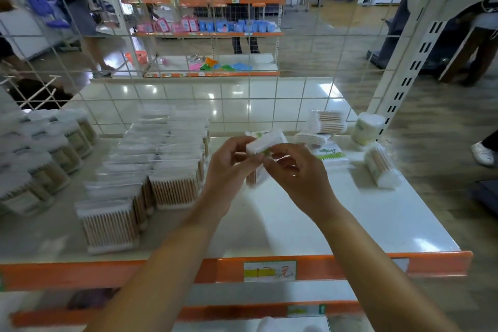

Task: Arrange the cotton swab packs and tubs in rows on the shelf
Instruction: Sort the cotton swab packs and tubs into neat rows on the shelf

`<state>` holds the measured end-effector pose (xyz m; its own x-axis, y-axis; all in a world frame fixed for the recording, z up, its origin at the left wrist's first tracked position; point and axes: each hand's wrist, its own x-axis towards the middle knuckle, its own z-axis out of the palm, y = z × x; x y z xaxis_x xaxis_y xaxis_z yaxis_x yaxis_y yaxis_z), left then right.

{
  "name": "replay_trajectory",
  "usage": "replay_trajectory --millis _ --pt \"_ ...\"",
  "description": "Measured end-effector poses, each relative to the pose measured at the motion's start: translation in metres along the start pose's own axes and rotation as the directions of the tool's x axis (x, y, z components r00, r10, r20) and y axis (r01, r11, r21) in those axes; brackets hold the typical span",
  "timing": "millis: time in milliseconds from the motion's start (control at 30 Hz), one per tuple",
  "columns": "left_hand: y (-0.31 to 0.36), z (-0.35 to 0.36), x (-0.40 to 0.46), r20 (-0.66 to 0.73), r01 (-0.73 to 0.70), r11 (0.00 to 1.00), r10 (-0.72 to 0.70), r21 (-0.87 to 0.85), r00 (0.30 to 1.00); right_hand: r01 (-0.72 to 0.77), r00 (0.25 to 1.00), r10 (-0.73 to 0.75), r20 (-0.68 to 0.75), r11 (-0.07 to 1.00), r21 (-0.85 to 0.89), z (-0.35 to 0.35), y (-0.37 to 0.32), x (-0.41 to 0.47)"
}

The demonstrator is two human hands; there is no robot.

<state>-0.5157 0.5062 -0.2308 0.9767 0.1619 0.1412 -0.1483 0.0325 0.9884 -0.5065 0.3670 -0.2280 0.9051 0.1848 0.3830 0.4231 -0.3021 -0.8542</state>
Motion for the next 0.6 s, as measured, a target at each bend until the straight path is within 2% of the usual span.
replay_trajectory --millis 133,267,400,533,600 --pt "0.01 -0.012 -0.006 0.057 -0.101 0.993 0.098 0.059 0.994 -0.068 0.992 0.061 0.109 0.996 0.059 -0.003 -0.013 0.005" --pt "0.017 -0.019 -0.009 0.1 -0.234 0.95 0.218 0.209 0.971 -0.065 0.993 0.06 0.097 0.996 0.059 0.003 -0.015 0.008" --pt "0.024 -0.036 -0.013 0.166 -0.302 0.888 0.258 0.348 0.952 -0.055 0.996 0.051 0.08 0.997 0.05 0.01 -0.017 0.008" --pt "0.031 -0.069 -0.013 0.239 -0.424 0.742 0.35 0.519 0.906 -0.064 0.997 0.059 0.056 0.994 0.088 0.023 -0.027 0.008" --pt "0.035 -0.09 -0.013 0.252 -0.429 0.645 0.352 0.633 0.901 -0.067 0.997 0.062 0.052 0.991 0.114 0.031 -0.032 0.009"
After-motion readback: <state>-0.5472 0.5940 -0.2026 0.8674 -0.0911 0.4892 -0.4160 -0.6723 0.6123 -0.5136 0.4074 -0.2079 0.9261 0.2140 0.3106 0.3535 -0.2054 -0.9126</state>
